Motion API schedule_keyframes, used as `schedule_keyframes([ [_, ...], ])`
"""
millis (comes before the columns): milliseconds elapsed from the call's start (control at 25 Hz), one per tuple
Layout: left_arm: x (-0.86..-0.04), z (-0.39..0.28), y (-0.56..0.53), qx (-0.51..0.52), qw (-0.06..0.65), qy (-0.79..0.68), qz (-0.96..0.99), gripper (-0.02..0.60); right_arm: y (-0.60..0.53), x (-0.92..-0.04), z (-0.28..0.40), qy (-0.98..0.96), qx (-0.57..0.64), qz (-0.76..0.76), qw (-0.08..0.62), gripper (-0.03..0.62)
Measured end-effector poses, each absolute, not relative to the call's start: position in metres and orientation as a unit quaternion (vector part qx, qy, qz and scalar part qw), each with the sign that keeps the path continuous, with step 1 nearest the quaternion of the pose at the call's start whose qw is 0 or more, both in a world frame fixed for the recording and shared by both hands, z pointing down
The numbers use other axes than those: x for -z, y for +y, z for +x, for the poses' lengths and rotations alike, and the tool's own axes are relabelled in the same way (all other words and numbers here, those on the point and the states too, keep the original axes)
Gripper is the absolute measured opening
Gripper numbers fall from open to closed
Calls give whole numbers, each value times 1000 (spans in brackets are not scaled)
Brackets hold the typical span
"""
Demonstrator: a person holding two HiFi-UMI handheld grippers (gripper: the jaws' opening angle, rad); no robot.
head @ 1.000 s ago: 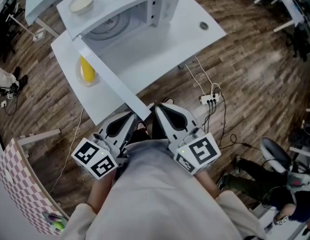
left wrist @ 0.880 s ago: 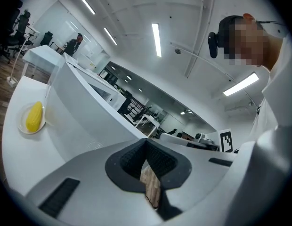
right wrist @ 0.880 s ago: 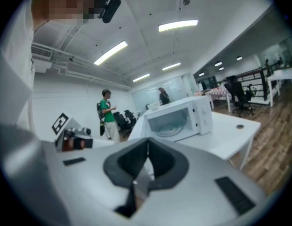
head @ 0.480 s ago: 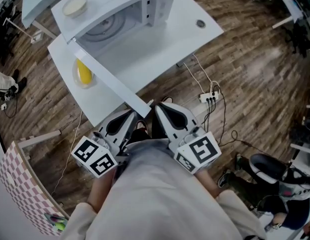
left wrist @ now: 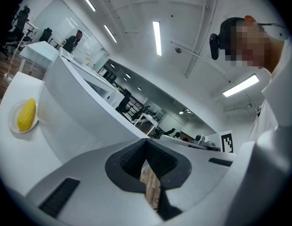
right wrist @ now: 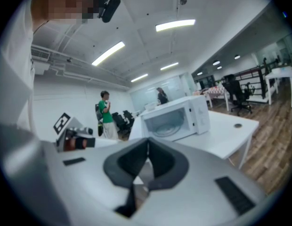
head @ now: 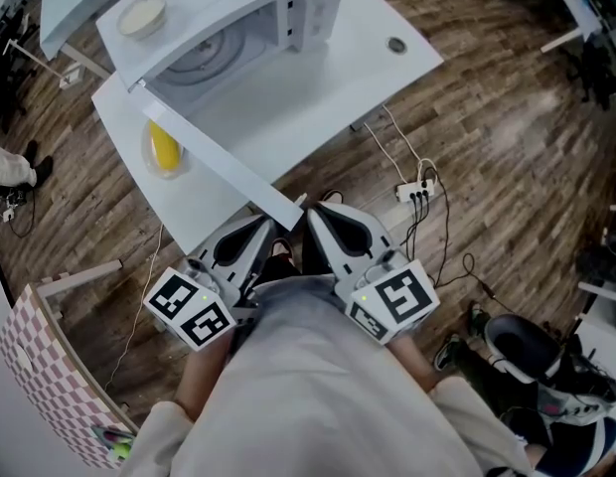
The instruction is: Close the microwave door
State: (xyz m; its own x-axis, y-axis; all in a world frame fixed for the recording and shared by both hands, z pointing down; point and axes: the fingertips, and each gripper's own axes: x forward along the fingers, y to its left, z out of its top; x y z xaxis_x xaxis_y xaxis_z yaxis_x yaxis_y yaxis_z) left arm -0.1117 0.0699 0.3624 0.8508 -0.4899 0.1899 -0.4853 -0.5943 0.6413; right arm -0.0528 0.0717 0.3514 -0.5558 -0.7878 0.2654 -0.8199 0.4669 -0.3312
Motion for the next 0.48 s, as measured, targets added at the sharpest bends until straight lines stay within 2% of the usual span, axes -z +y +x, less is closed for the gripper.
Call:
schedule_keyframes([
  [480, -364, -103, 60, -3, 362, -264, 894, 15, 63, -353, -45, -850, -219, 478, 36, 23],
])
